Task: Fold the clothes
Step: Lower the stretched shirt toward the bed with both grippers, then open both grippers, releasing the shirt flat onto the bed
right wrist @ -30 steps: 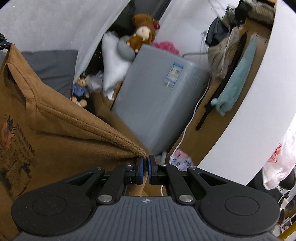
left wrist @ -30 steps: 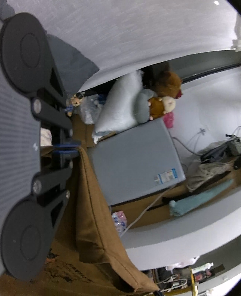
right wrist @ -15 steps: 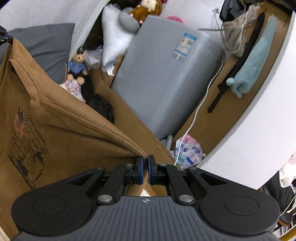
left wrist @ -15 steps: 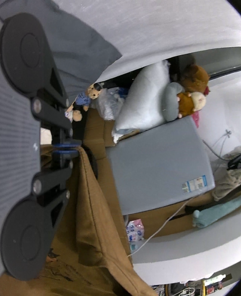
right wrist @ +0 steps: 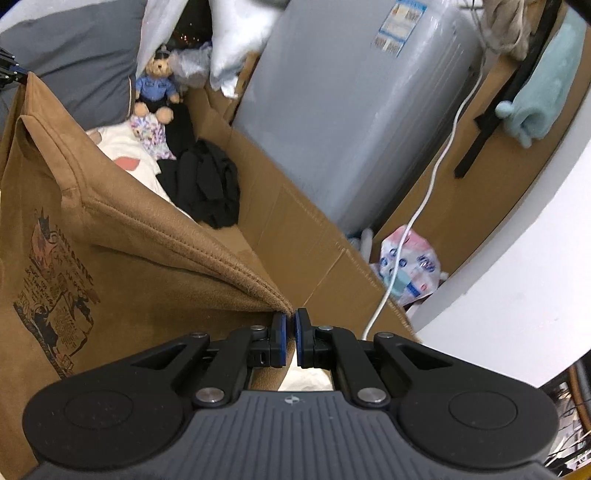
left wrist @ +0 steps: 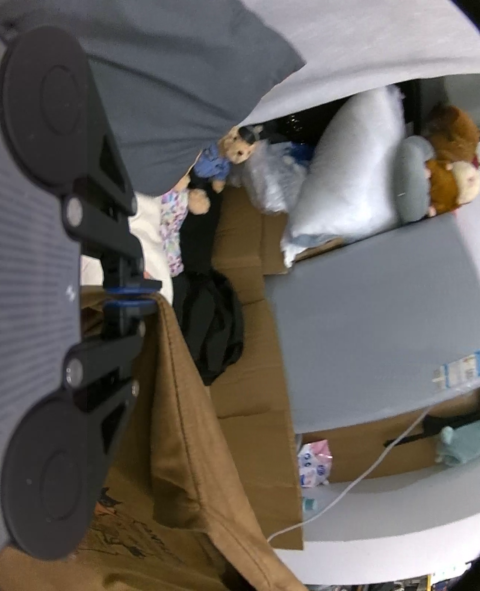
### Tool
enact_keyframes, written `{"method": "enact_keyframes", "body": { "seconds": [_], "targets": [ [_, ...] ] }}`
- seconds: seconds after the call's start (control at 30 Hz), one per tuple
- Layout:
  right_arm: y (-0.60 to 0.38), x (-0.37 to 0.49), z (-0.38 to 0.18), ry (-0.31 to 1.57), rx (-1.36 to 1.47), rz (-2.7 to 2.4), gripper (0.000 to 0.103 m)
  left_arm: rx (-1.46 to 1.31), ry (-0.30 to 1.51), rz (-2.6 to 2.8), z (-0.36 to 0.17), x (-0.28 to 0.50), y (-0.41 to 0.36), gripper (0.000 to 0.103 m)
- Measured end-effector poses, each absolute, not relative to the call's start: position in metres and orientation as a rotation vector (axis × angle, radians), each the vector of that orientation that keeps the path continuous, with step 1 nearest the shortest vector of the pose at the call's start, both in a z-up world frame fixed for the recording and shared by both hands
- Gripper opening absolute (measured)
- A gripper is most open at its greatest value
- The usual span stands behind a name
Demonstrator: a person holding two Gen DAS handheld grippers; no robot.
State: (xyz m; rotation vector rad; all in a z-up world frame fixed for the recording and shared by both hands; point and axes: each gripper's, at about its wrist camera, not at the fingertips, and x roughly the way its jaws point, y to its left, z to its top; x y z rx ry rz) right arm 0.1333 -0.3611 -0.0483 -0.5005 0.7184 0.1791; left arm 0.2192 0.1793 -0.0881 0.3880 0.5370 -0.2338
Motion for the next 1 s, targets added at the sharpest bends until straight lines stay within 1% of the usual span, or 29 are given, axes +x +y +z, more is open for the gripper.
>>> {"method": "enact_keyframes", "body": {
  "seconds": [0.17, 0.3, 0.47, 0.67, 0.87, 1.0],
  "targets": [
    [-0.364, 0.161, -0.085, 0.789, -0.481, 0.183, 0.005, 0.391, 0.607, -0.25, -0.128, 0.258, 0.177, 0.004],
    [-0.364, 0.187, -0.114, 0.831, -0.474, 0.183, 0.005, 0.376, 0.644, -0.242, -0.15, 0.286, 0.177, 0.004],
    [-0.365, 0.218, -0.143, 0.858, -0.464, 0.172, 0.005, 0.383, 0.675, -0.243, -0.174, 0.318, 0.172, 0.004],
    [-0.373, 0.254, -0.188, 0.901, -0.431, 0.152, 0.005, 0.408, 0.732, -0.234, -0.215, 0.369, 0.158, 0.004],
    [-0.385, 0.284, -0.234, 0.965, -0.363, 0.133, 0.005, 0.385, 0.789, -0.216, -0.25, 0.397, 0.148, 0.004],
    [-0.387, 0.298, -0.254, 0.99, -0.363, 0.127, 0.005, 0.379, 0.807, -0.204, -0.267, 0.407, 0.148, 0.004]
  ]
}}
